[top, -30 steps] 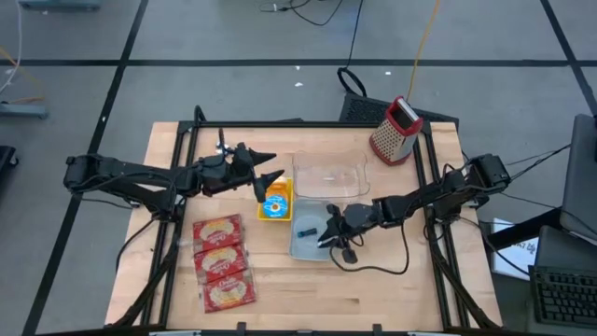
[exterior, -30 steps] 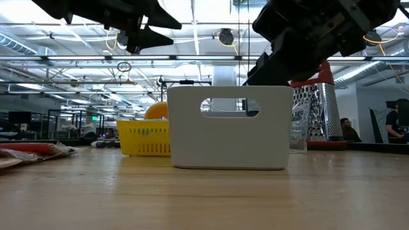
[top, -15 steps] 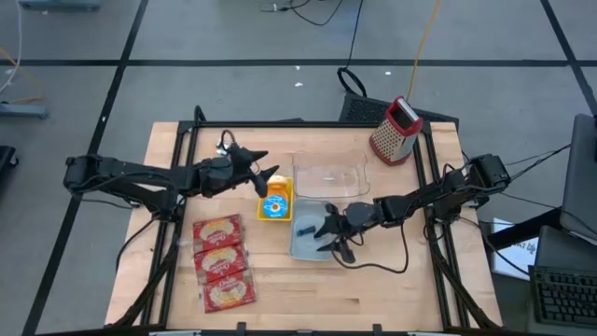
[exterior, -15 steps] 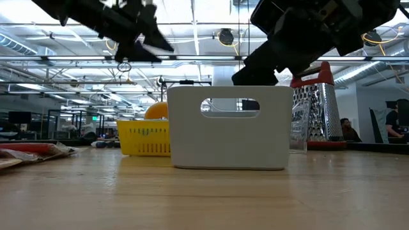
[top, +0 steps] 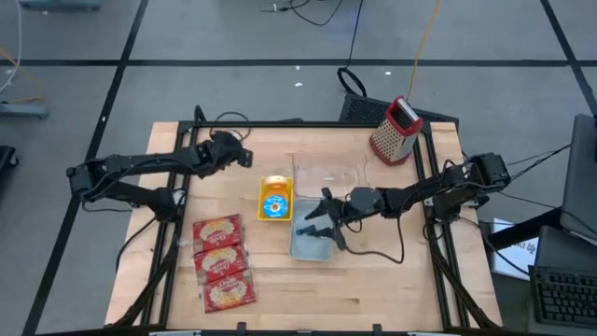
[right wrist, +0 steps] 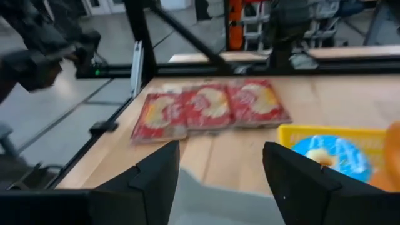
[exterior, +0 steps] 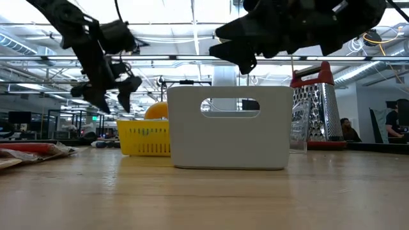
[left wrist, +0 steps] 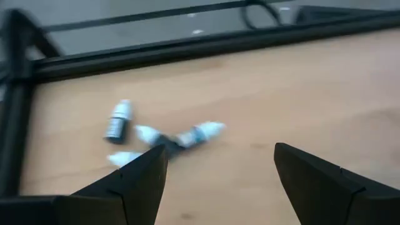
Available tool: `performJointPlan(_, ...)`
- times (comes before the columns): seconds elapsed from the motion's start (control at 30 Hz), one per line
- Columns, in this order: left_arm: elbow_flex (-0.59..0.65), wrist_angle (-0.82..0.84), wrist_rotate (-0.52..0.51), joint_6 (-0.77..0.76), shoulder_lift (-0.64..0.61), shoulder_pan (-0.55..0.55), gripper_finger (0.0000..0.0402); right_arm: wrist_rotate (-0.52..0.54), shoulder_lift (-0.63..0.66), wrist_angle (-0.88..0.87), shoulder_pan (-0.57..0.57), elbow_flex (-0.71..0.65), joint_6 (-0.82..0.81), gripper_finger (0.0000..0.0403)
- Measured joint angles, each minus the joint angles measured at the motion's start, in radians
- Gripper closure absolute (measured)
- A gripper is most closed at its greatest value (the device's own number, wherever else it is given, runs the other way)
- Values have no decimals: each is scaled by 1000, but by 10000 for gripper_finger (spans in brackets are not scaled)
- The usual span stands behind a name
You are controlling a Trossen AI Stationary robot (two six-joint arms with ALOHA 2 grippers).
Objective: Pick & Place Food Item
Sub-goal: Put the purple food coloring bottle into the gray bin
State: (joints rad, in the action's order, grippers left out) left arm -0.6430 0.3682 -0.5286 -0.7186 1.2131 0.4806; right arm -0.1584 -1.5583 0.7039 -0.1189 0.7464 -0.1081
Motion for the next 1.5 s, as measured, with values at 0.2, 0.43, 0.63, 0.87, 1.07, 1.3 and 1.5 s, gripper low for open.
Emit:
performJointPlan(0.2,-2,4,5,32,88,148,105,-2,0,15,31,0,0,186)
performJointPlan(0.43,-2,-29,65,59,216,255,105,-4,0,8,32,0,0,192)
performJointPlan(0.63,-2,-30,66,60,300,295,105,-4,0,-11,26,0,0,191)
performJointPlan(0.87,-2,-29,107,77,319,288,105,-31,0,-24,26,0,-2,194)
performJointPlan(1.07,-2,-5,107,133,318,278,105,-36,0,-46,25,0,-3,195)
performJointPlan(1.3,-6,91,112,66,316,276,105,-36,0,-59,25,0,-3,195)
performJointPlan(1.5,-7,169,97,22,315,277,105,-35,0,-65,25,0,-3,195)
